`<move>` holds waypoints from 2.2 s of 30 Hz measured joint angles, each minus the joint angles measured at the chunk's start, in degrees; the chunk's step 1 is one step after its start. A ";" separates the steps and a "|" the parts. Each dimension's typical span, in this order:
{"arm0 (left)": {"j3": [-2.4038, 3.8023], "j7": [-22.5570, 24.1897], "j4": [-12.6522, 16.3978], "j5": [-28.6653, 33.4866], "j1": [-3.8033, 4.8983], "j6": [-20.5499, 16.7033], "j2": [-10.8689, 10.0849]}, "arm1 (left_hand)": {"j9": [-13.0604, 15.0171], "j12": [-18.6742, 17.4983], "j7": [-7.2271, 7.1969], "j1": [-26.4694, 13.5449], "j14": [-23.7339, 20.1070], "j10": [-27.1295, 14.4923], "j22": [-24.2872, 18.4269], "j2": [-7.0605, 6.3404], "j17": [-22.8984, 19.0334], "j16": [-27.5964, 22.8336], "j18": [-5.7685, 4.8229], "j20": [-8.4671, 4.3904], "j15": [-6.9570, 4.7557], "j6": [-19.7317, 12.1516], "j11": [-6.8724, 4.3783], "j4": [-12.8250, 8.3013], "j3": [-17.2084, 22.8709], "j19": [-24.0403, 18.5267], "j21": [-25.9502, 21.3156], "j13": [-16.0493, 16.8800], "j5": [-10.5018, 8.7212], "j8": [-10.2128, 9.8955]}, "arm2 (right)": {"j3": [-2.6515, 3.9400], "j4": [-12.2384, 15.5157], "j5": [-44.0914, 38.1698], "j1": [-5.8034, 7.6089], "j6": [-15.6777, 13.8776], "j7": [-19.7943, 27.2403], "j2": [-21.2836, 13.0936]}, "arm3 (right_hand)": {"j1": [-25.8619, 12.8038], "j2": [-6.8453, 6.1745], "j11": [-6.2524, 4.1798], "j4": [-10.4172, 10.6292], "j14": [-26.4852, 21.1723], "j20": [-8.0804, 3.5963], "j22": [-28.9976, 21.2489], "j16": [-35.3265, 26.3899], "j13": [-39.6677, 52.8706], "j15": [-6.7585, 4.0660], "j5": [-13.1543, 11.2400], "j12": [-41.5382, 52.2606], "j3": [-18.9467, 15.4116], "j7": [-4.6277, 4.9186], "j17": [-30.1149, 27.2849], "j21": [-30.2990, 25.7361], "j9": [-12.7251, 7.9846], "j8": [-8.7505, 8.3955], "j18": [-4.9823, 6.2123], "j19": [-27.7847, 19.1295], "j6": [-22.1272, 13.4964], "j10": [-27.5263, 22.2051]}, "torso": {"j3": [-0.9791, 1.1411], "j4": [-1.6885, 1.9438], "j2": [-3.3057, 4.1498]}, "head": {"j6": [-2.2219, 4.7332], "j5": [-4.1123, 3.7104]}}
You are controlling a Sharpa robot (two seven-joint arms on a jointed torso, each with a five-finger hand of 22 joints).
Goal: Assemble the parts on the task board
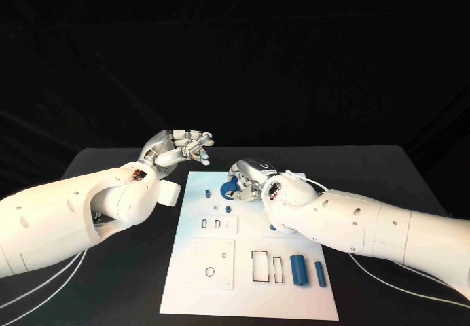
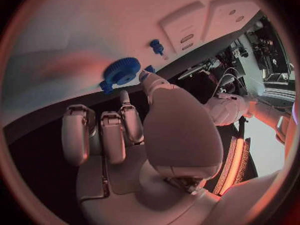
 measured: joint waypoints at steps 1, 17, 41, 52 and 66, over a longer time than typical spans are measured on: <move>0.00 -0.01 0.00 0.00 0.00 0.01 0.00 | 0.00 0.00 0.00 0.00 0.00 0.00 0.00 0.00 0.00 0.00 0.00 0.00 0.00 0.00 0.00 0.00 0.00 0.00 0.00 0.02 0.00 0.00 | 0.00 0.04 0.00 0.00 0.12 0.01 -0.02 | 0.00 0.00 0.00 -0.02 0.00 0.00 0.00 0.00 0.00 0.00 -0.20 0.00 -0.39 0.00 0.00 0.00 0.00 0.00 0.00 0.00 0.00 0.00 | 0.00 0.00 0.00 | -0.02 0.00; 0.00 -0.09 0.02 -0.02 0.00 0.05 -0.16 | -0.01 0.00 0.00 0.00 0.00 0.00 0.11 0.00 0.00 0.00 0.00 0.20 0.00 0.00 0.00 0.00 0.00 -0.20 0.24 0.02 0.00 0.00 | 0.12 0.23 0.86 0.06 3.75 0.03 -0.39 | -5.06 3.85 -0.22 0.26 0.00 0.21 0.04 0.22 -0.01 0.00 0.95 0.39 -4.48 -0.31 -0.01 0.00 0.55 -0.12 0.01 0.21 0.09 0.22 | 0.01 0.00 -0.02 | -0.02 -0.10; -0.02 -0.15 -0.48 -0.04 0.00 0.08 -0.33 | -0.01 0.00 0.00 0.00 0.00 0.00 0.23 0.00 0.00 0.00 0.00 0.20 0.00 0.00 0.00 0.00 0.00 -0.19 0.45 0.01 0.00 0.00 | 0.00 5.60 3.61 -0.81 -8.51 6.92 -7.04 | -1.00 2.07 0.00 -0.60 0.00 0.50 0.02 -0.12 -0.65 0.00 5.37 -1.28 -3.71 0.25 -0.02 -2.23 0.45 -1.61 0.00 -0.93 -1.28 -1.64 | 0.07 -0.07 -0.18 | 0.76 0.14; -0.04 -0.20 -1.46 -0.03 -0.02 0.10 -0.40 | -0.02 0.00 0.00 0.00 0.01 0.00 0.23 0.00 0.00 0.00 0.00 0.20 0.00 0.00 0.00 0.00 0.00 -0.20 0.44 0.01 0.00 0.00 | 0.56 15.10 12.43 1.79 -13.02 12.25 -20.75 | 1.62 2.28 0.00 -0.75 -0.21 0.50 0.02 -0.12 -0.47 0.21 4.01 -1.28 -3.56 0.16 0.02 -2.23 0.72 -1.83 0.00 -0.93 -0.61 -1.64 | 0.24 -0.89 -1.04 | 0.91 0.55; -0.15 -0.13 -1.81 0.22 -0.06 0.88 0.01 | -0.02 0.00 0.00 0.00 -0.20 0.00 0.34 0.00 -0.06 0.00 -0.01 0.19 0.20 0.00 0.00 -0.16 0.16 -0.61 0.68 0.00 0.00 0.00 | 0.59 13.31 16.83 2.13 -1.16 16.62 -30.03 | 4.85 1.34 0.20 -1.94 0.01 0.70 0.01 0.13 -1.05 0.42 3.27 -1.55 -1.90 0.60 0.02 -1.38 0.53 -2.55 0.01 -0.27 -1.42 -1.84 | 0.63 -1.68 -1.85 | 0.87 0.05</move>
